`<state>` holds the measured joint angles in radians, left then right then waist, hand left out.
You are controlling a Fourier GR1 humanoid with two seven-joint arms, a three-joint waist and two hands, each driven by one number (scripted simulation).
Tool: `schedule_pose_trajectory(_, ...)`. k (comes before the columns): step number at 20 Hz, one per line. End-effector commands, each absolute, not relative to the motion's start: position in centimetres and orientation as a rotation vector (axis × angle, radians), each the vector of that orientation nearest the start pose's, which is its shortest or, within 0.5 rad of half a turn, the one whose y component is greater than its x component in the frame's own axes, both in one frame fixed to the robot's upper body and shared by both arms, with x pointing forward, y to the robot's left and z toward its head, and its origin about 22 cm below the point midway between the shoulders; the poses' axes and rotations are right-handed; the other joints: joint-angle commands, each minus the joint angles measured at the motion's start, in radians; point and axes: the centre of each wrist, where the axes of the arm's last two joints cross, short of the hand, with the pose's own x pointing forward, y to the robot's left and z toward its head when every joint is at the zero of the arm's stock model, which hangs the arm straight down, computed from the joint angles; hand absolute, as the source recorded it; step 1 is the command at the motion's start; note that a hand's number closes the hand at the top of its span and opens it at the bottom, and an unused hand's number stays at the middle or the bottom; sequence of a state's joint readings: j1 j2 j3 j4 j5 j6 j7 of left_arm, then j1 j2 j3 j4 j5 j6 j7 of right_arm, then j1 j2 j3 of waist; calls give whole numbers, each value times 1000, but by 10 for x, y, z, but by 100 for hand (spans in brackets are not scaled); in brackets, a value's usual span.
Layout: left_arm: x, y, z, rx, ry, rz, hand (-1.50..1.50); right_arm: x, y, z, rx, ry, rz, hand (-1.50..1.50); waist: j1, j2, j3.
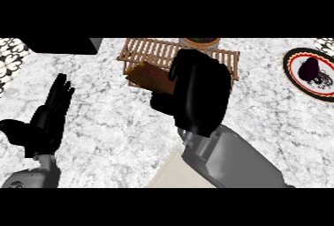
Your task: Pick the sweet potato from the placemat and place it in the tiered shelf
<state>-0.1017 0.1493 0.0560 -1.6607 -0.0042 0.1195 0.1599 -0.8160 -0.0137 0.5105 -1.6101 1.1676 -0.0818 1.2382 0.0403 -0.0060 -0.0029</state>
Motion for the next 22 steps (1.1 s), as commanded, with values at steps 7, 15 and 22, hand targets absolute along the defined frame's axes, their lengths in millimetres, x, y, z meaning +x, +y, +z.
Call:
schedule_pose_trajectory(7,268,269,58,235,-1622,9,0,313,-9,208,-1168,-1341,193,150,-2,8,1)
schedule_pose_trajectory(15,265,258,60,198,-1625,15,0,358,-21,185,-1183,-1392,142,150,3,14,2)
schedule_pose_trajectory(22,260,267,62,218,-1613,23,0,377,-34,145,-1192,-1375,134,150,0,12,3)
